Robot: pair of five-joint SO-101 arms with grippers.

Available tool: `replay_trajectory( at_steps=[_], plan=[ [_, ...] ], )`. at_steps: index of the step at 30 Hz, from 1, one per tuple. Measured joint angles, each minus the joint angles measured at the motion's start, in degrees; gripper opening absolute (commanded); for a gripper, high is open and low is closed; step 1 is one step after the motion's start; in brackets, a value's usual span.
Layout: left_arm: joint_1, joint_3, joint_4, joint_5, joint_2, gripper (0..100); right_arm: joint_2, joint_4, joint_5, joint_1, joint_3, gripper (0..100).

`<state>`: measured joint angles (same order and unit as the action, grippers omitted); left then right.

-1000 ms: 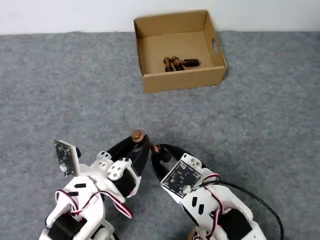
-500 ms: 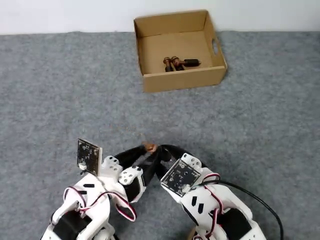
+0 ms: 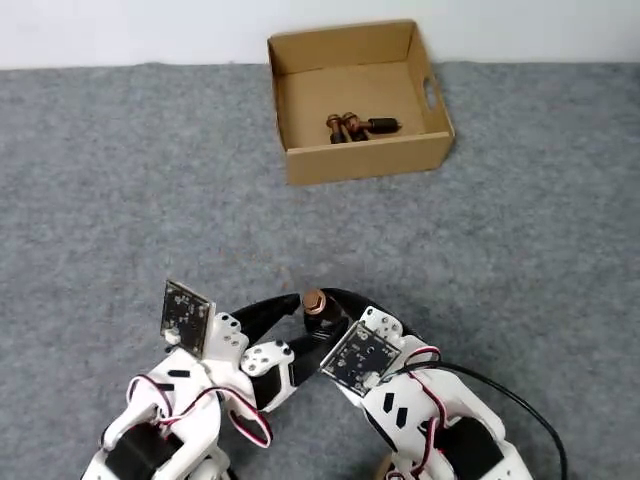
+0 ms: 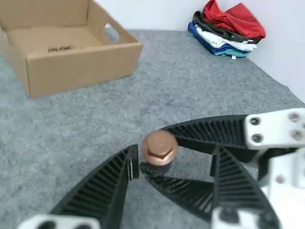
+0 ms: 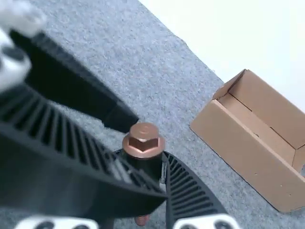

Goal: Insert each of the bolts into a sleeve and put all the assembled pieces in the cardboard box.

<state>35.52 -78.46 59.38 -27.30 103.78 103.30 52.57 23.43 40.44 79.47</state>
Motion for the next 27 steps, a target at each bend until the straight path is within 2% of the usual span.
replay_trajectory(
  at_steps=[3,7,8,16,23,27],
  plan=[
    [0.0,2.6,1.5,0.4,0.0,20,0.0,0.0,0.4,0.0,0.0,0.8],
    [-0.2,5.4,2.5,0.6,0.0,2,0.0,0.0,0.4,0.0,0.0,0.8],
    [-1.2,5.6,2.5,0.7,0.0,0,0.0,0.0,0.4,0.0,0.0,0.8],
    [-15.4,5.2,2.5,1.1,0.0,0,0.0,0.0,0.4,-0.2,0.0,0.8],
    [-24.3,-4.5,2.5,9.2,0.0,0,0.0,0.0,0.4,-0.6,0.0,0.8],
    [-27.9,-11.0,2.5,14.1,0.0,0,0.0,0.0,0.4,-5.7,0.0,0.8]
  ],
)
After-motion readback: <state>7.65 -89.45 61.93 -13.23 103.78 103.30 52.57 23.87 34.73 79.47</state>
